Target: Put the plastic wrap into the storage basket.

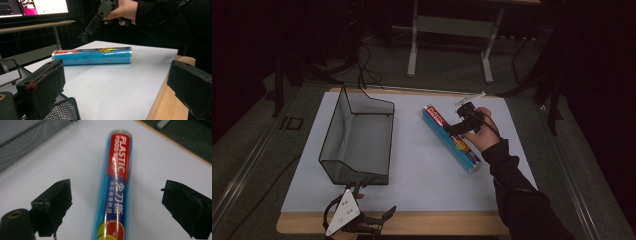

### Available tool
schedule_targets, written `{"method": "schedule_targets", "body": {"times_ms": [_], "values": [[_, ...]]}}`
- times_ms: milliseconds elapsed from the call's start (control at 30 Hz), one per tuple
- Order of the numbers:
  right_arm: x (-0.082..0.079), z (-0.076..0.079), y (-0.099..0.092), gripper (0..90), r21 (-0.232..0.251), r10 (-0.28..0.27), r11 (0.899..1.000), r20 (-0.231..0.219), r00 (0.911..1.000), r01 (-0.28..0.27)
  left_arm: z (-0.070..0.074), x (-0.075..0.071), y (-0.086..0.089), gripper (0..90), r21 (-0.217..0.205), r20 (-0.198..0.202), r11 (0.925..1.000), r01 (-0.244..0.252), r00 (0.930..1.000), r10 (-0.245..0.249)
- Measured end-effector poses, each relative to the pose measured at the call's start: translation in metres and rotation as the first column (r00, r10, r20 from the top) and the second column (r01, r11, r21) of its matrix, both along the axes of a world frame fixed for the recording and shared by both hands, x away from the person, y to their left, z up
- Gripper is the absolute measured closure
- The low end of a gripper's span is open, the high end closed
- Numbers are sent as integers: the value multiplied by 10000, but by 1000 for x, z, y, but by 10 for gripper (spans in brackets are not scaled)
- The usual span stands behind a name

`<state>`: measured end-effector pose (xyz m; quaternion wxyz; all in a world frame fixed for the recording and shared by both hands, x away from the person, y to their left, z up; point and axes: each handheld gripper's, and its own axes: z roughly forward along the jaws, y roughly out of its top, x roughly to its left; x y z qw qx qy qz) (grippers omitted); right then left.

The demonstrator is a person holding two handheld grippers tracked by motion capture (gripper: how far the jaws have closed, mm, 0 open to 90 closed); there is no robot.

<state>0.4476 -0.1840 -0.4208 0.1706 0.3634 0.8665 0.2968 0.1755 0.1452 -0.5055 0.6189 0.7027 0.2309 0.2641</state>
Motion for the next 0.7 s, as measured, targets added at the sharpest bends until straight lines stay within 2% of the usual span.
{"method": "schedule_targets", "body": {"times_ms": [133,300,333,400,433,567,700], "values": [[12,-8,2,92,-84,-183,9998,-322,9993,180,0,0,0,20,-3,-15,10000,18,10000,-18],[25,-23,6,93,-462,-224,9988,-810,9965,187,0,0,0,21,21,-33,10000,31,10000,-31],[27,-25,7,93,-494,-190,9987,-1085,9939,137,0,0,0,21,5,-45,10000,29,10000,-29],[31,-30,10,93,-687,-225,9975,-1176,9928,144,0,0,0,20,16,-49,10000,29,10000,-29],[33,-32,11,93,-698,-210,9975,-1407,9898,113,0,0,0,21,4,-48,10000,41,10000,-41],[39,-41,15,115,-967,-287,9952,-1529,9878,139,0,0,1,20,-5,-49,10000,44,10000,-44],[46,-49,18,116,-1228,-418,9923,-1877,9813,187,0,0,1,21,-7,-33,10000,44,10000,-44]]}}
